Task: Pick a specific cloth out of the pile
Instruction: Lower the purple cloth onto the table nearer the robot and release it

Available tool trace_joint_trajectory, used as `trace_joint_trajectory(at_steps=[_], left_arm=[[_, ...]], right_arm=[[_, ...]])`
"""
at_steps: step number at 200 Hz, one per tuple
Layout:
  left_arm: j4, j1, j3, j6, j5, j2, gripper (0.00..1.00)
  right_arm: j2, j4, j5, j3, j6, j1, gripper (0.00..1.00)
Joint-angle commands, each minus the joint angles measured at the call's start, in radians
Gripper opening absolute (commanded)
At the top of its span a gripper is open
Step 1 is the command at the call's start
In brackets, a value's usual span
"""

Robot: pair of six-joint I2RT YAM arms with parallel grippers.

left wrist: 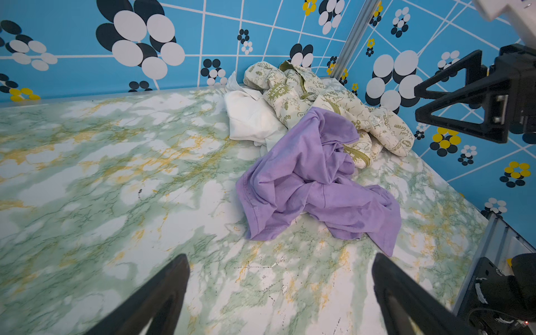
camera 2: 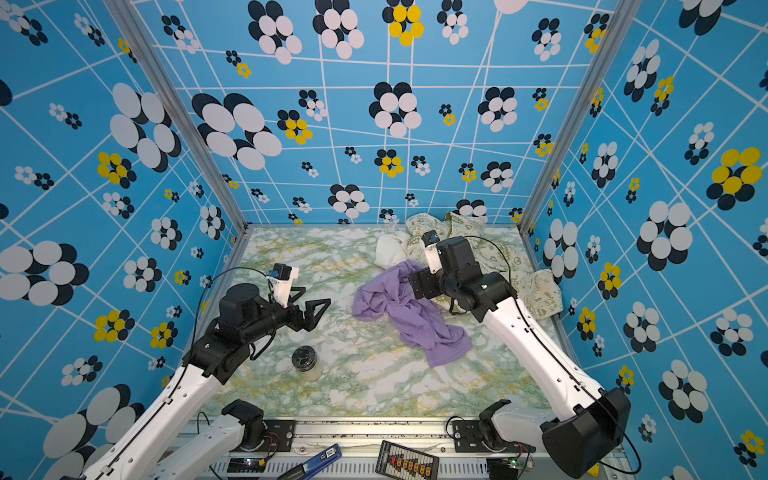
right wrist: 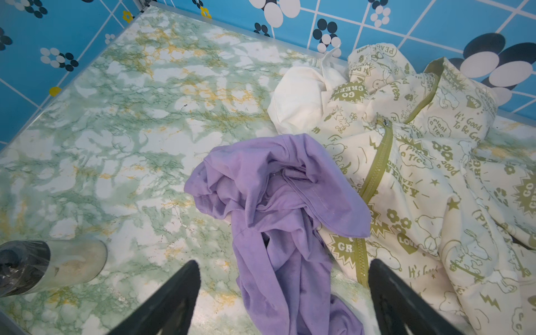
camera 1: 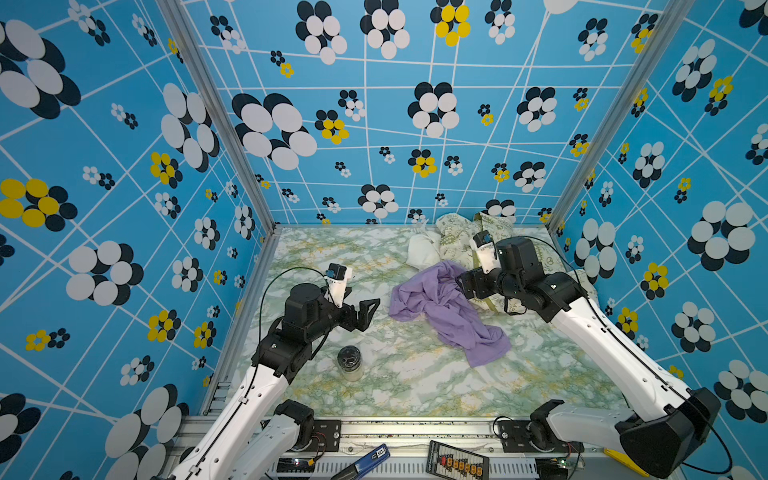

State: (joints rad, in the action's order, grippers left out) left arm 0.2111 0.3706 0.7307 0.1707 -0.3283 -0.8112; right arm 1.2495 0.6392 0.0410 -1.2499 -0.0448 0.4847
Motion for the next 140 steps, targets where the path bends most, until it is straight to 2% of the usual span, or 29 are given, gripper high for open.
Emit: trace_joint_trajectory(at_steps=[1, 140], left_arm=[[0.008, 0.019, 0.029, -0.028, 0.024, -0.009, 0.99], [-0.019, 0.049, 0.019, -0.023, 0.037, -0.036, 0.99]], right_arm=[[-0.033, 0.028, 0.021, 0.038, -0.040, -0.029, 0.91], [-0.067, -0.019, 0.050, 0.304, -0.295, -0.149, 0.82]])
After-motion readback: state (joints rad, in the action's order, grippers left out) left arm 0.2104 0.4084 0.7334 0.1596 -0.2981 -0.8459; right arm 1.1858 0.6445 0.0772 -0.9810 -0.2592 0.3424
